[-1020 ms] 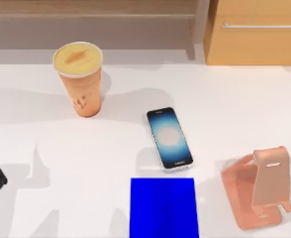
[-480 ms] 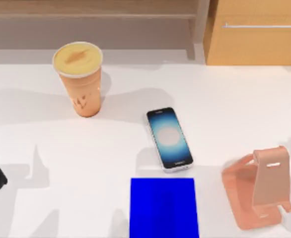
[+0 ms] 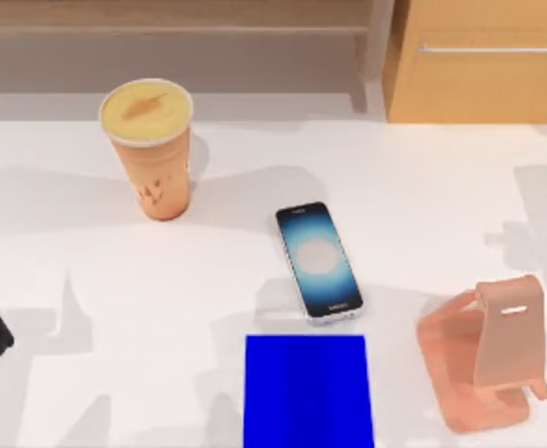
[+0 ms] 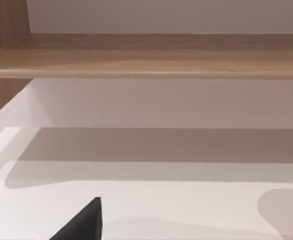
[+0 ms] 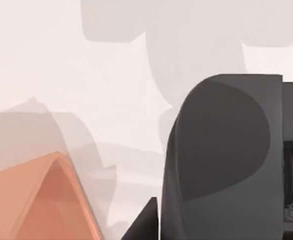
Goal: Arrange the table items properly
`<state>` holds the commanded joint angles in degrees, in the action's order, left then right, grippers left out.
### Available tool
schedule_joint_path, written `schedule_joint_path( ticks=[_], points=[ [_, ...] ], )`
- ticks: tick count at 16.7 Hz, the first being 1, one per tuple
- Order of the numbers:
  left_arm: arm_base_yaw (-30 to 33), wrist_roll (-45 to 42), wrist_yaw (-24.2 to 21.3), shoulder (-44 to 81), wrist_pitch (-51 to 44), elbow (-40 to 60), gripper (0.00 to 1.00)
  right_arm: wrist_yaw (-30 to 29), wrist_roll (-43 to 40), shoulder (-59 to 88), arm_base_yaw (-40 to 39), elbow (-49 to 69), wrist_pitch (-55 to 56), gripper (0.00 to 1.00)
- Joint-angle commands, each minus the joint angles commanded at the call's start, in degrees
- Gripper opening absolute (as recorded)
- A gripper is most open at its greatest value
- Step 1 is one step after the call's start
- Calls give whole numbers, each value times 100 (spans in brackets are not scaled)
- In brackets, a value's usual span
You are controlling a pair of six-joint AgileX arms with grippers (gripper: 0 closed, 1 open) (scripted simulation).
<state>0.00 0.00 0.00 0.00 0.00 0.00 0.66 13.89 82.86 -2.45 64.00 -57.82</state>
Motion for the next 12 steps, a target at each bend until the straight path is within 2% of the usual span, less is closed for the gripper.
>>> schedule_joint_path(
  ticks=[8, 12],
  points=[
    [0, 0, 0, 0, 0, 0, 100, 67, 2880, 729, -2855, 1396, 1005, 0],
    [0, 0, 0, 0, 0, 0, 100, -10, 3783, 1722, -4136, 1769, 1005, 0]
  ],
)
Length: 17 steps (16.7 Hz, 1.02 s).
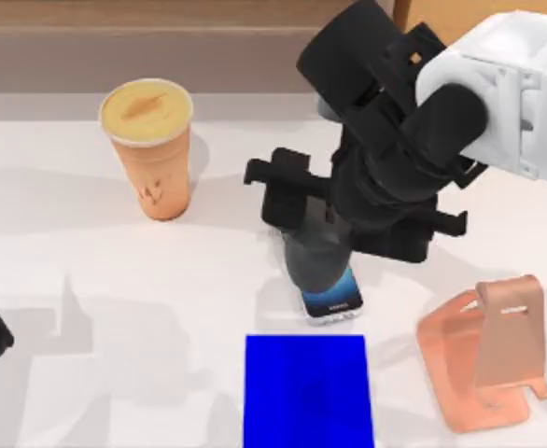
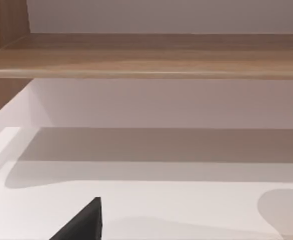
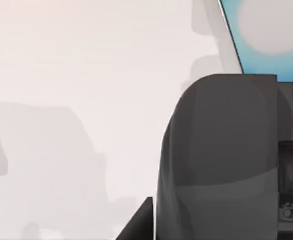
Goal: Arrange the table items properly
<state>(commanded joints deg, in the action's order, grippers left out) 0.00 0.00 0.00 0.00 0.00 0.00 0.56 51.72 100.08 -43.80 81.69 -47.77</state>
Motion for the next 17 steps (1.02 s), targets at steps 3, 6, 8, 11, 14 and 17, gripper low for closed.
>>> schedule_joint_path(
  ticks=[3, 6, 8, 11, 14, 17],
  points=[
    [0, 0, 0, 0, 0, 0, 100, -78, 233, 714, -565, 49, -178, 0],
    [0, 0, 0, 0, 0, 0, 100, -153, 186, 1309, -805, -5, -438, 0],
    [0, 0, 0, 0, 0, 0, 100, -185, 118, 1566, -857, -31, -583, 0],
    [0, 0, 0, 0, 0, 0, 100, -195, 94, 1643, -867, -37, -629, 0],
    [0, 0, 0, 0, 0, 0, 100, -186, 107, 1629, -839, -29, -618, 0],
    [0, 0, 0, 0, 0, 0, 100, -192, 102, 1687, -857, -103, -506, 0]
  ],
)
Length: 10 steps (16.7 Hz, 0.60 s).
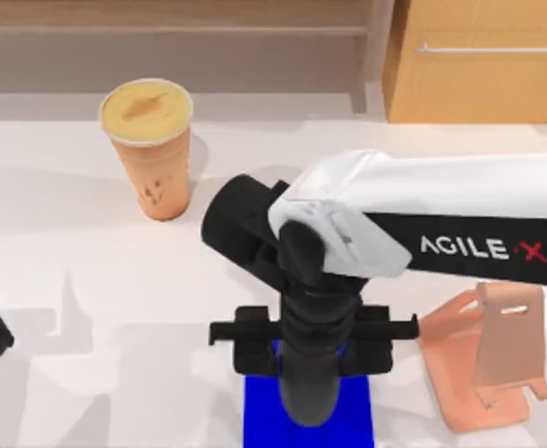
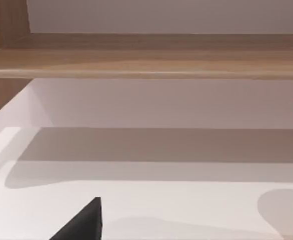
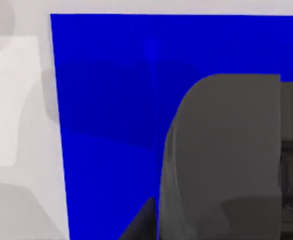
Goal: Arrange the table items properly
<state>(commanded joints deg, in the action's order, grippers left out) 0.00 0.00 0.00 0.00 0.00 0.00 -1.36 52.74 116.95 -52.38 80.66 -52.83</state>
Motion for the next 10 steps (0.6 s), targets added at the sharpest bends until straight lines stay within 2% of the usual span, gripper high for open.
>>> schedule_joint_path(
  ticks=[5, 10],
  points=[
    [0, 0, 0, 0, 0, 0, 100, -4, -4, 39, -12, -53, 79, 0],
    [0, 0, 0, 0, 0, 0, 100, -4, -4, 39, -12, -53, 79, 38]
  ],
)
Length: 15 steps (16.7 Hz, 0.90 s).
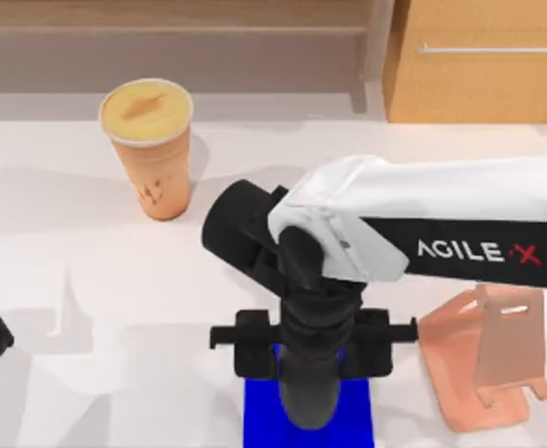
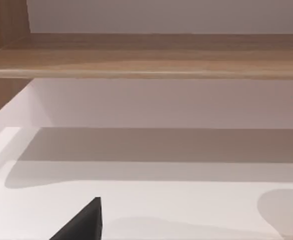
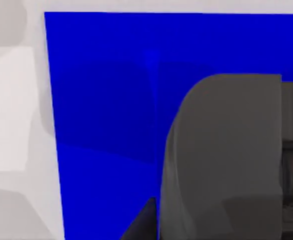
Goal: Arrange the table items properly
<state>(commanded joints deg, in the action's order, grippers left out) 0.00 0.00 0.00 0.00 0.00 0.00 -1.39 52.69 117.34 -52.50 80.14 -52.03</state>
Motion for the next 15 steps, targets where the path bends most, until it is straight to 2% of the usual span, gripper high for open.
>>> schedule_joint_path(
  ticks=[8, 15],
  points=[
    [0, 0, 0, 0, 0, 0, 100, 0, 0, 0, 0, 0, 0, 98],
    [0, 0, 0, 0, 0, 0, 100, 0, 0, 0, 0, 0, 0, 100]
  ],
)
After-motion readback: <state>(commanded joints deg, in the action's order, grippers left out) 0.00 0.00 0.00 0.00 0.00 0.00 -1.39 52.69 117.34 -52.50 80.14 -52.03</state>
